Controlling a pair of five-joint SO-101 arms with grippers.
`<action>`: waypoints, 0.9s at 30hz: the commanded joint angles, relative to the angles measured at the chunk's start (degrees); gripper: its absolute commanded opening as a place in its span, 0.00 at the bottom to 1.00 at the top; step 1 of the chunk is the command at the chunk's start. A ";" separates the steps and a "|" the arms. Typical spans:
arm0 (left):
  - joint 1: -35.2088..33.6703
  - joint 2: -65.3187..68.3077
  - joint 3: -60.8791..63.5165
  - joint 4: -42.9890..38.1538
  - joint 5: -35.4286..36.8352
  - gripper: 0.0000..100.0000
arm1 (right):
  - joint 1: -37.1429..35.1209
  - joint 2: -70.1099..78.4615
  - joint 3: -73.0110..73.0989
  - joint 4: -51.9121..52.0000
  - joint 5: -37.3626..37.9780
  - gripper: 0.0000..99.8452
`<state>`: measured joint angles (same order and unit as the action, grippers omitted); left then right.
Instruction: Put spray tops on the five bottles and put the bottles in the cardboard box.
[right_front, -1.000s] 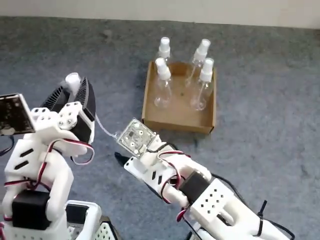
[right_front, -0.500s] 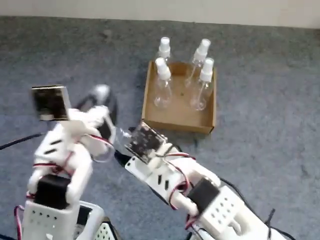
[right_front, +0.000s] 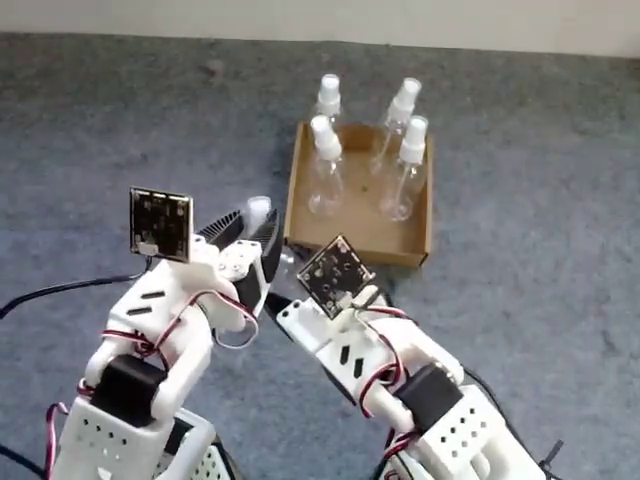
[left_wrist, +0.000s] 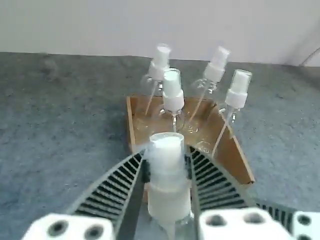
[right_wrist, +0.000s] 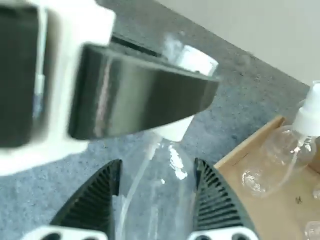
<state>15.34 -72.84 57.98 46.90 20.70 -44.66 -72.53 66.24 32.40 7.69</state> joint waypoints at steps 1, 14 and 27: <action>0.75 0.40 1.89 0.00 -0.26 0.00 | 2.42 -1.27 -1.89 -1.80 -0.79 0.00; 4.35 -1.54 4.62 0.00 -0.35 0.00 | 2.68 -1.19 -1.63 -1.89 -0.79 0.00; 4.44 -22.64 11.82 0.00 -6.59 0.13 | 2.42 -1.19 -1.54 -1.89 -0.79 0.00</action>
<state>18.86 -92.97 69.23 46.64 15.52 -43.60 -72.62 66.15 32.40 7.52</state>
